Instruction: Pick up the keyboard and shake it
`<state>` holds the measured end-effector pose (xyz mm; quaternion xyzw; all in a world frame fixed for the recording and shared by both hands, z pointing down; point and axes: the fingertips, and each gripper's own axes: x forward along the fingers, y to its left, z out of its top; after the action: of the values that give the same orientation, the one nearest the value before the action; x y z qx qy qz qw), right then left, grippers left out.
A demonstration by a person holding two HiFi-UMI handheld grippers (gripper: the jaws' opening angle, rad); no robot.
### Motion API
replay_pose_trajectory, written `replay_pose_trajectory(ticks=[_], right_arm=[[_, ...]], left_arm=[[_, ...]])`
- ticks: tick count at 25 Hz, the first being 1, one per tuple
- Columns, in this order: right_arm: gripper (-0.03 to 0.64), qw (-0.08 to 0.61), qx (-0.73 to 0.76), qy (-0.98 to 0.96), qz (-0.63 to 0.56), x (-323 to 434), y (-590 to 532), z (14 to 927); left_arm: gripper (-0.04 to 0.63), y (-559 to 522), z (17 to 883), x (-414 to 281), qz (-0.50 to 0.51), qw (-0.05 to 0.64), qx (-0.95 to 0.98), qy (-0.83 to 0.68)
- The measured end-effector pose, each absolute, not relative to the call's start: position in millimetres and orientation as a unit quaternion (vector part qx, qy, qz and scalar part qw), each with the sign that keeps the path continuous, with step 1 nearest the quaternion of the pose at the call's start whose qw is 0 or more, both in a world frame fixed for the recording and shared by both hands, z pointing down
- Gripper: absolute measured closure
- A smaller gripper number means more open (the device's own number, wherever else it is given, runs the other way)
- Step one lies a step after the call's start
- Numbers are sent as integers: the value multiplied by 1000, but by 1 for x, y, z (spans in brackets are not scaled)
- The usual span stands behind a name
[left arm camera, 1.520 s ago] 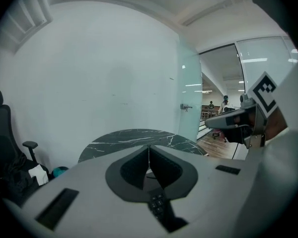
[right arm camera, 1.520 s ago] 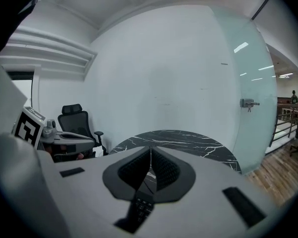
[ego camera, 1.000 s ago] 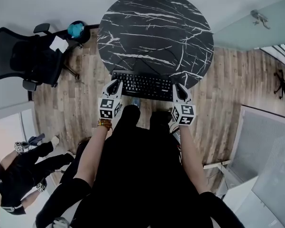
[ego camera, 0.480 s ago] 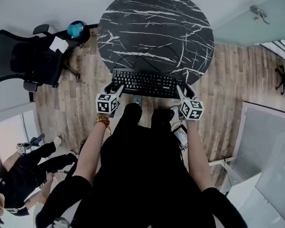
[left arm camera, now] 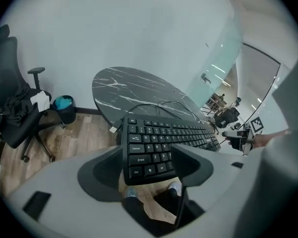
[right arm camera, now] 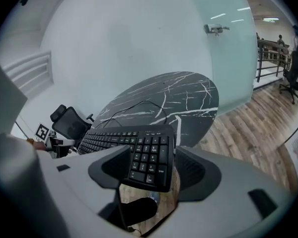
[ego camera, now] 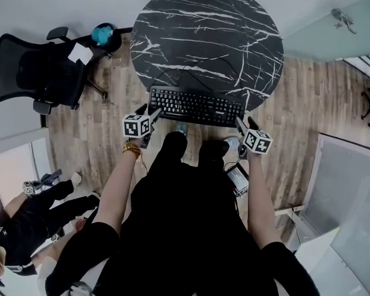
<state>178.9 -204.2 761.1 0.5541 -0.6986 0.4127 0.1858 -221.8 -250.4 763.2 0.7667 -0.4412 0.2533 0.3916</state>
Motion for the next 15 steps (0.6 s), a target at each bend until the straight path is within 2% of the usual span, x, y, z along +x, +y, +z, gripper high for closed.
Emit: replay_pose_trajectory(ticks=[15], right_arm=[[336, 143, 520, -664, 518, 175, -201, 796]], left_arm=[[288, -257, 786, -226, 213, 471, 736, -437]])
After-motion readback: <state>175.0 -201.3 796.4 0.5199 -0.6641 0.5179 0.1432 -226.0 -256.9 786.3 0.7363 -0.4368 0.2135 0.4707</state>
